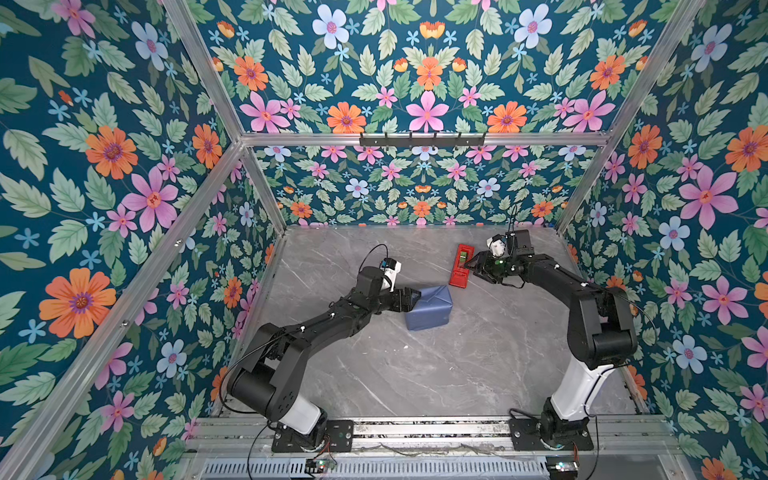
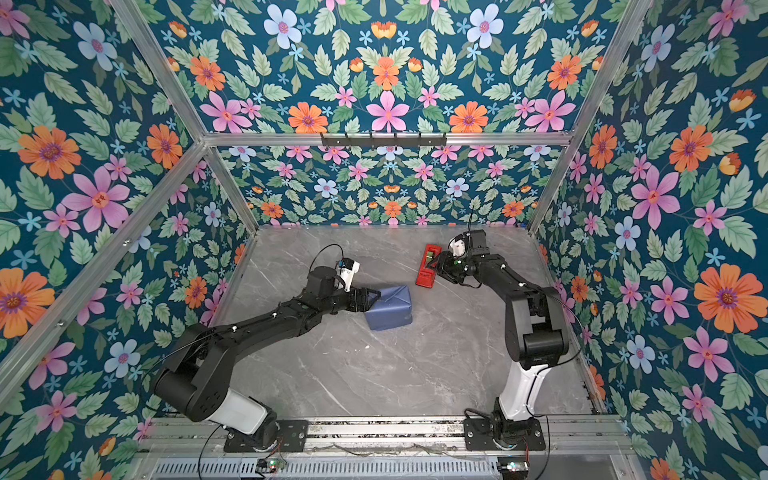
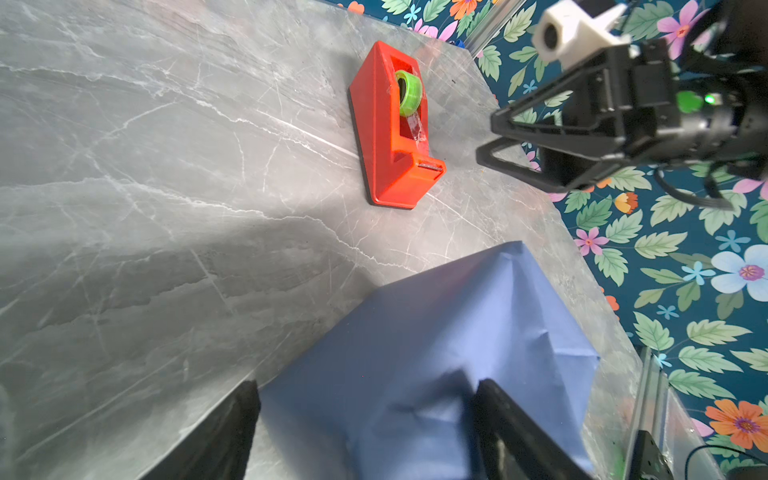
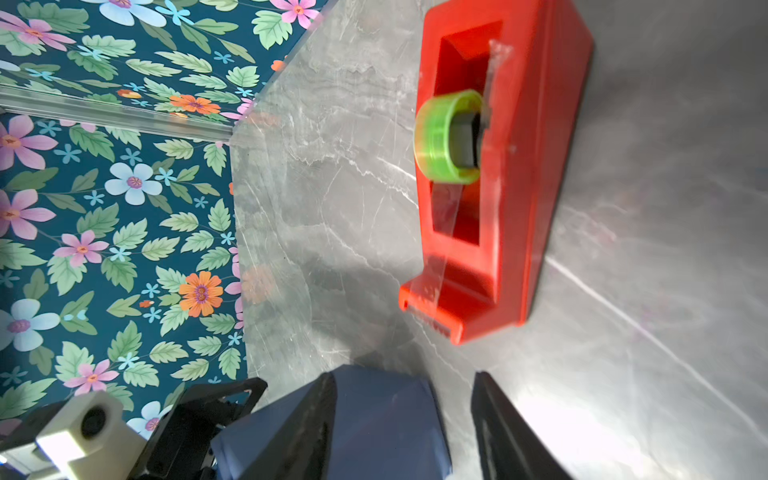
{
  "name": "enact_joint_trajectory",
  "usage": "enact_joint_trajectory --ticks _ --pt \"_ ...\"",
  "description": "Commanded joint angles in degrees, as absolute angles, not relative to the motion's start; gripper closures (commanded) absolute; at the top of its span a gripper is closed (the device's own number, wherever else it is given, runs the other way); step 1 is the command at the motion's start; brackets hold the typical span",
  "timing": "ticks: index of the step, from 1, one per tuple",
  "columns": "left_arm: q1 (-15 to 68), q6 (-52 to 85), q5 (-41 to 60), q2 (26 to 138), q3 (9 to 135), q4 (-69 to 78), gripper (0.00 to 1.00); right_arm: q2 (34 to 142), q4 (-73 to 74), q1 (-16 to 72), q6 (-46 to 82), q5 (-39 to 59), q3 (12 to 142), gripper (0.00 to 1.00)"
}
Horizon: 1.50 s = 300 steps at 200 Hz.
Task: Wrap the gift box in paper
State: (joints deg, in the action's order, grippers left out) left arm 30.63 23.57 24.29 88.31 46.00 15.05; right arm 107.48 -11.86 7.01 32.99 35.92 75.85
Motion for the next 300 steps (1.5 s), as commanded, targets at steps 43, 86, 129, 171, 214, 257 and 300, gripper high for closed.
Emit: enact_joint_trajectory --ticks 43,86,129,171,214,257,300 --pt "30.7 22.1 24.8 88.5 46.1 10.1 0.18 115.3 -10.6 6.9 35.3 39.8 81.8 0.54" --pt "30.7 22.1 24.8 88.5 46.3 10.1 0.18 118.0 -10.6 6.9 35.6 40.2 83.0 0.61" --pt "30.7 22.1 24.8 88.3 46.3 10.1 0.18 119.0 -8.3 6.9 37.2 40.8 81.8 0.67" --pt "30.7 22.1 24.6 88.2 46.3 10.1 0.18 120.0 -5.8 6.9 39.2 42.1 80.9 0.76" --pt "30.7 22.0 24.5 88.2 46.4 10.1 0.19 120.7 -4.1 6.9 40.9 43.1 80.8 0.81" --pt "30.7 21.6 24.1 88.3 46.2 9.9 0.19 120.7 -2.0 6.9 42.6 43.9 80.5 0.85" --pt "30.7 21.6 23.9 88.2 46.1 9.8 0.19 120.7 2.5 6.9 46.4 45.6 79.7 0.98"
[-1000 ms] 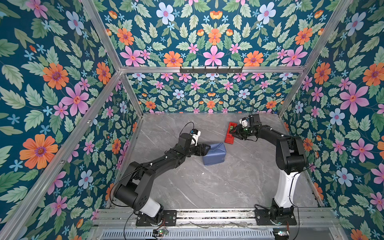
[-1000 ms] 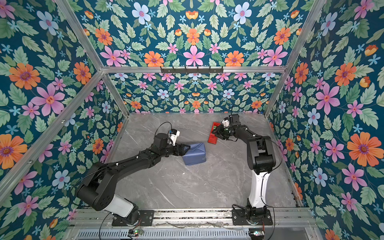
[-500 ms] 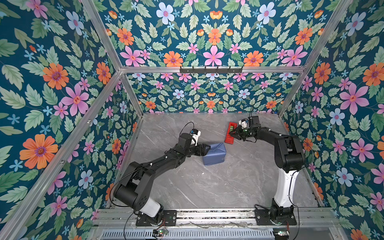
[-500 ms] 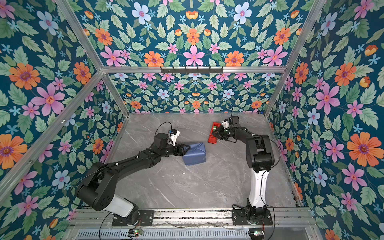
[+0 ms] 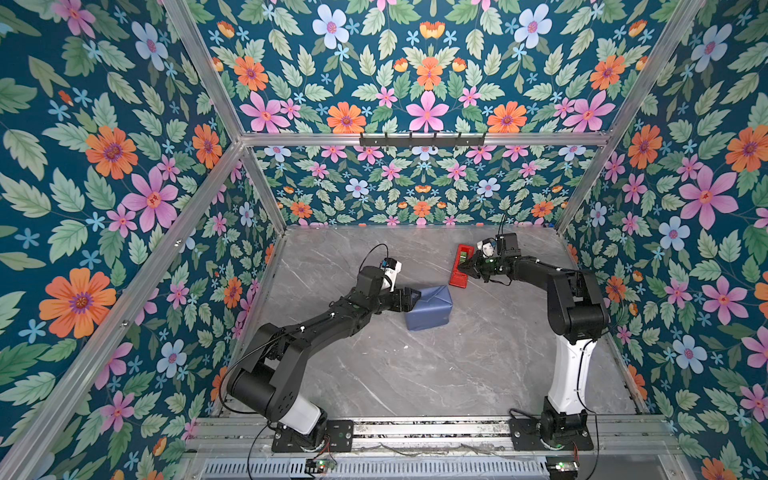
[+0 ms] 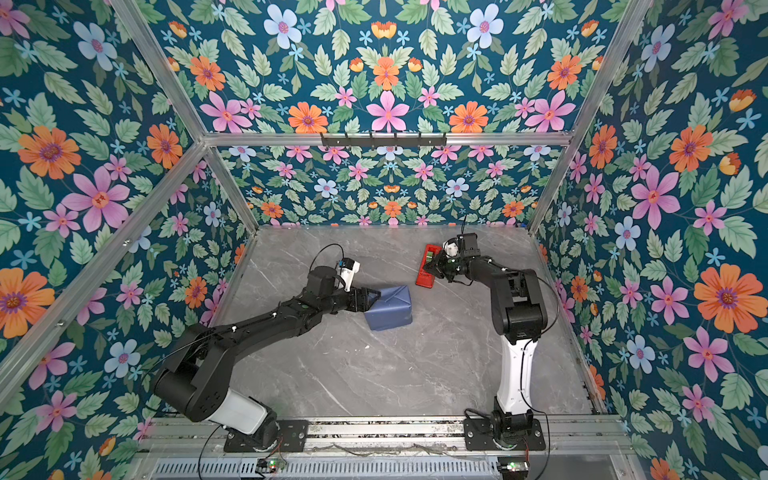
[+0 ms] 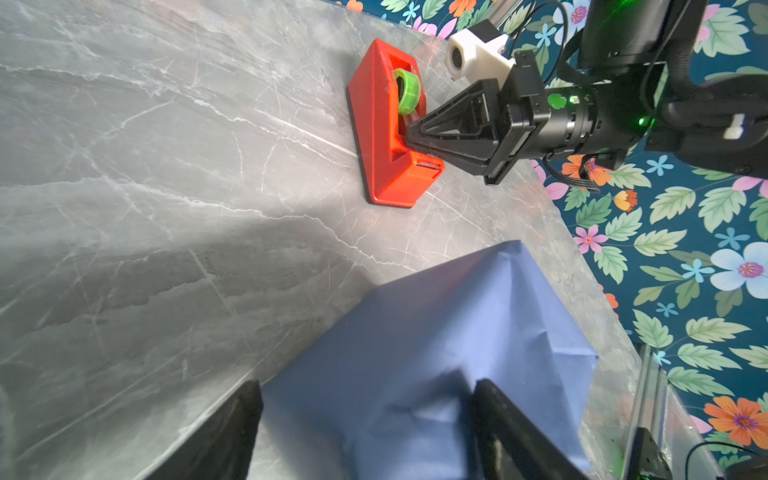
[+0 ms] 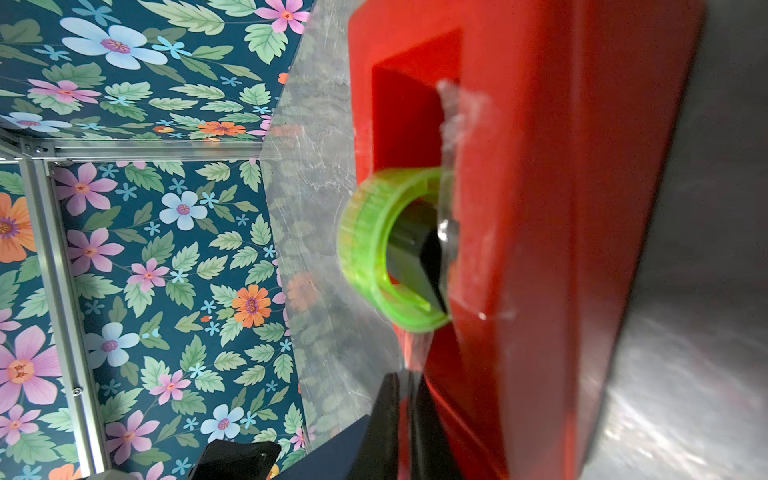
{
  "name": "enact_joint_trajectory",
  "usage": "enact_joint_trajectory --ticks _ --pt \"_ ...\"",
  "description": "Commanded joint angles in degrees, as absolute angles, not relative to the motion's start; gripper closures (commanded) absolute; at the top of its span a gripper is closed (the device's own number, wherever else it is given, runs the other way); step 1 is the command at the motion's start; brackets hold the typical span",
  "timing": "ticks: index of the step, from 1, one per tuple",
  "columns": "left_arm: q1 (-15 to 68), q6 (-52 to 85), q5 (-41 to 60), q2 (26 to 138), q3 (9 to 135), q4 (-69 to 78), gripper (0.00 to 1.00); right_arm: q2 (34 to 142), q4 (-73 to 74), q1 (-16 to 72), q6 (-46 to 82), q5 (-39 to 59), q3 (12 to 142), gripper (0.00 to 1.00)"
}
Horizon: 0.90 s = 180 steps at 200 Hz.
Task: Wrap the gift box in paper
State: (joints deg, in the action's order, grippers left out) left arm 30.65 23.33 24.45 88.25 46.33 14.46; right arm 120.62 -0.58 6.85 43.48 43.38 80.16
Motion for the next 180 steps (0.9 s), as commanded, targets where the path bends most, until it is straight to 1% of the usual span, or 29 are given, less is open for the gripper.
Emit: enact_joint_trajectory --ticks 1,5,88,180 --pt "30.7 21.5 23.9 88.3 46.1 9.8 0.19 120.7 2.6 6.9 46.4 45.6 79.7 0.98" --pt "30.7 21.6 23.9 88.2 46.1 9.8 0.19 120.7 2.9 6.9 46.8 45.7 79.7 1.00" --pt "30.7 21.4 23.8 88.2 46.0 9.8 0.19 117.1 12.2 6.9 52.7 48.4 75.0 1.00" --pt "30.7 21.3 23.5 88.2 46.0 9.8 0.20 110.2 20.8 8.0 56.7 48.6 63.9 1.00"
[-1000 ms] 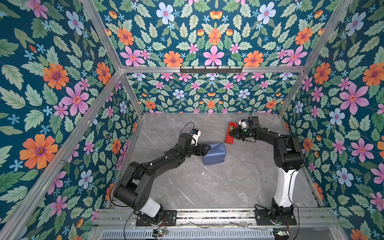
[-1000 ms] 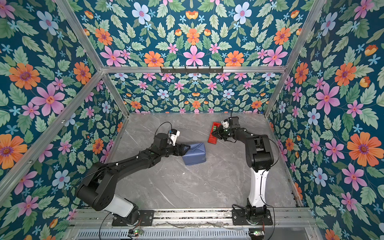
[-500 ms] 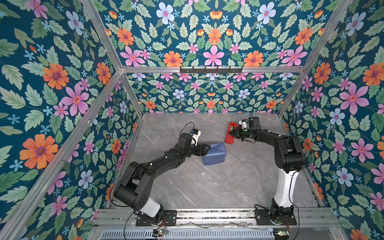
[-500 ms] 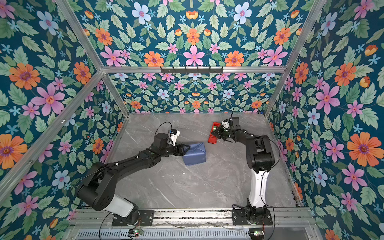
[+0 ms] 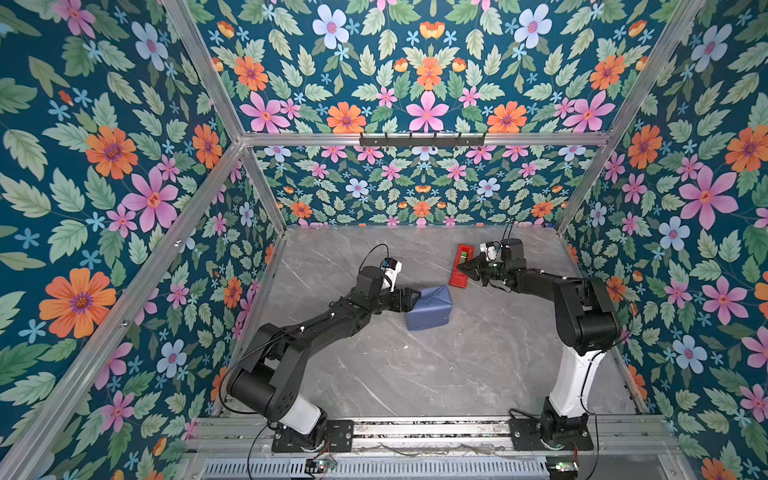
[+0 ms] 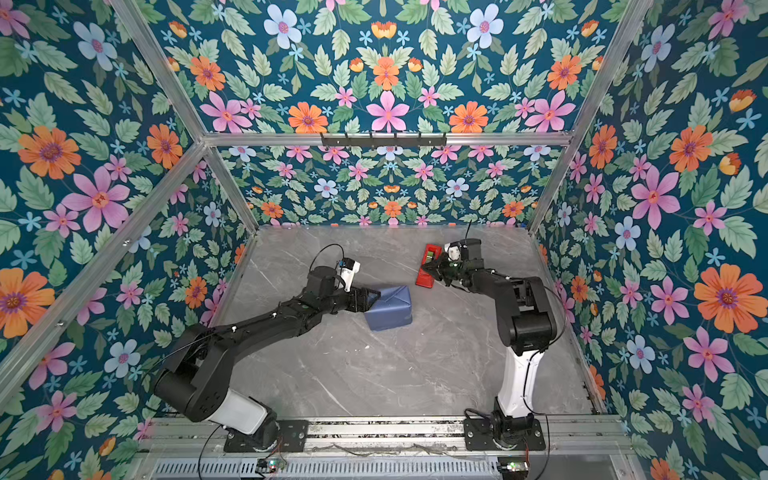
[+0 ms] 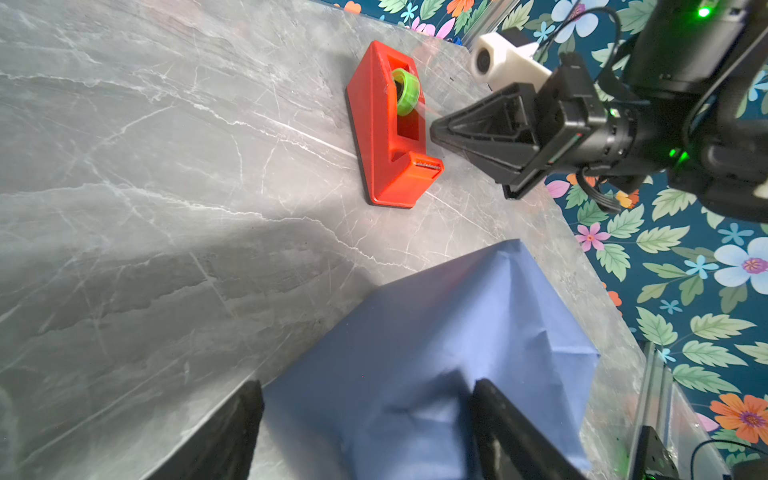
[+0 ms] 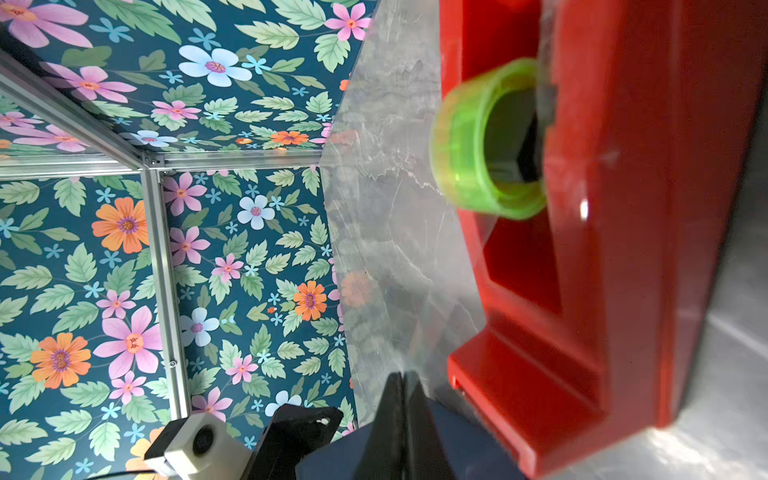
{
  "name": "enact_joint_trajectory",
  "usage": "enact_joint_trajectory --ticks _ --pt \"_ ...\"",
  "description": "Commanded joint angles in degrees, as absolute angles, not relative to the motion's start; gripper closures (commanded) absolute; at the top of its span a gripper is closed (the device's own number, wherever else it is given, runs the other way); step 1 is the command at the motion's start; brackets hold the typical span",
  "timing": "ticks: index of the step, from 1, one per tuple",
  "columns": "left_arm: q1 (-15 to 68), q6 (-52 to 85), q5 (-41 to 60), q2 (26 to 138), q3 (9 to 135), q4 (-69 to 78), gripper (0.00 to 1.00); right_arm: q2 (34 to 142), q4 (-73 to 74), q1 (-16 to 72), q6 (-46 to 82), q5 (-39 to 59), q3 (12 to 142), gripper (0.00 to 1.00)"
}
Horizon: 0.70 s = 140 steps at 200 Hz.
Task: Wrap the gift box in paper
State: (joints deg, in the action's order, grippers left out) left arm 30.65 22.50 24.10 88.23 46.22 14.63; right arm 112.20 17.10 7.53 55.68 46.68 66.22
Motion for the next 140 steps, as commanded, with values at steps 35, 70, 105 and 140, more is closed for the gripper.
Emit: enact_joint_trajectory --ticks 35,70,105,140 --pt "30.7 21.3 23.4 88.3 46.1 9.8 0.20 107.0 22.4 9.4 57.2 47.2 58.9 1.00" --pt "30.7 21.3 23.4 88.5 46.1 9.8 0.20 106.7 22.7 10.7 56.7 45.6 56.0 1.00" --pt "30.7 21.3 23.4 88.4 45.9 9.9 0.20 109.1 22.5 10.8 56.1 44.2 55.0 1.00" --pt "30.7 21.4 23.5 88.7 46.0 10.1 0.20 109.9 19.7 10.7 53.4 39.9 54.2 1.00"
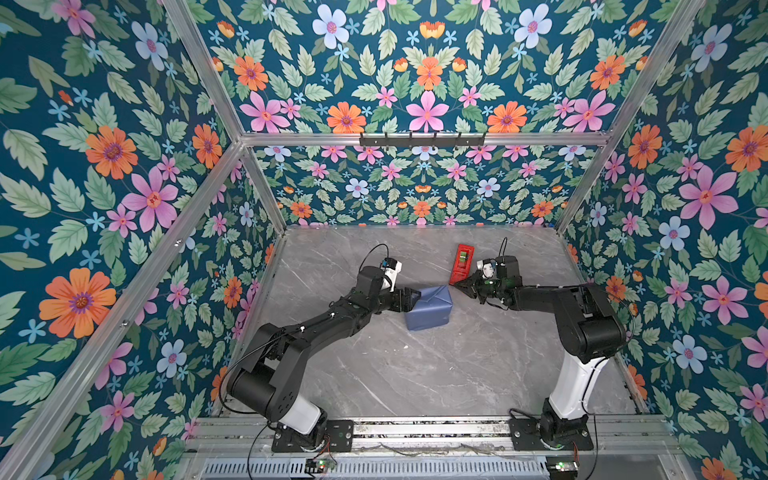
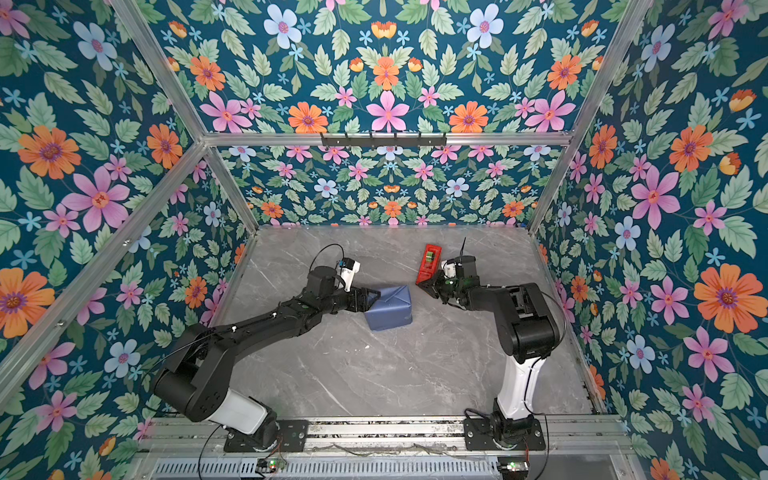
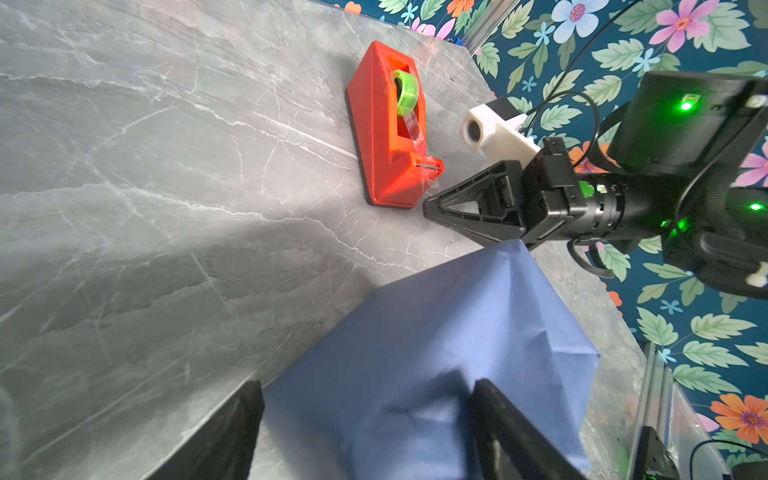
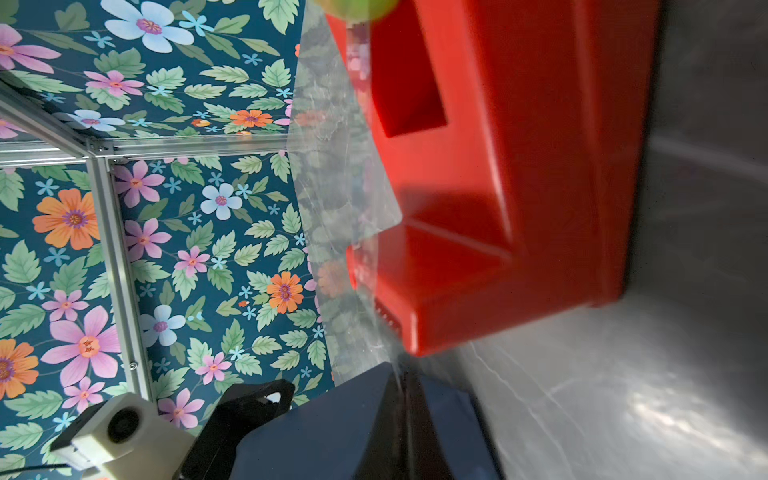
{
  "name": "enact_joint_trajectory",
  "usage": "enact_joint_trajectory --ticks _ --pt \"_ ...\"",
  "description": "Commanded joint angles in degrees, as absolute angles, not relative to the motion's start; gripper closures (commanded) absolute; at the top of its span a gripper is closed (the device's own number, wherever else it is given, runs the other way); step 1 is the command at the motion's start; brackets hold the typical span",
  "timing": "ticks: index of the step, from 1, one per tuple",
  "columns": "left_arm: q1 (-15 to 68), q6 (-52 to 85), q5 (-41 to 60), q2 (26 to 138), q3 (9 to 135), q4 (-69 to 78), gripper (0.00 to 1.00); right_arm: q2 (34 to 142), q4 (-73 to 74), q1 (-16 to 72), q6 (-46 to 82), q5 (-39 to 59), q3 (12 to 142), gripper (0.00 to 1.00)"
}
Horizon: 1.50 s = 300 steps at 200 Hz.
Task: Wrap the gift box in paper
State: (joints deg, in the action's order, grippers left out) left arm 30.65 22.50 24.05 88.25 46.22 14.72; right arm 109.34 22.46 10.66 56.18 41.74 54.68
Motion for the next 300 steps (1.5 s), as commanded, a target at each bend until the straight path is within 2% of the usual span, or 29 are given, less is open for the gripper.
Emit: enact_joint_trajectory --ticks 1,102,142,190,245,267,300 --pt "30.7 21.4 23.6 88.7 46.0 10.1 0.20 109.9 19.7 10.7 53.4 39.7 54.2 1.00" --pt "30.7 21.1 23.5 88.6 45.9 9.8 0.20 109.2 1.7 9.9 39.6 24.8 59.2 1.00" --pt "30.7 21.1 23.4 89.0 46.0 9.9 0.20 108.4 -2.4 9.5 36.1 23.4 59.8 1.00" --pt "30.7 21.0 23.3 89.3 46.0 9.8 0.20 101.1 -4.8 9.0 32.7 29.0 56.0 1.00" --pt "30.7 21.0 23.6 90.1 46.2 9.9 0.20 81.2 -9.8 9.3 30.0 40.4 47.7 1.00" --pt "30.7 21.0 23.6 90.1 46.1 9.8 0.20 76.8 -13.4 12.7 29.4 42.3 49.1 1.00" --pt "30.7 21.2 23.5 90.1 46.1 9.8 0.20 76.1 -14.3 19.1 30.8 44.0 52.9 1.00"
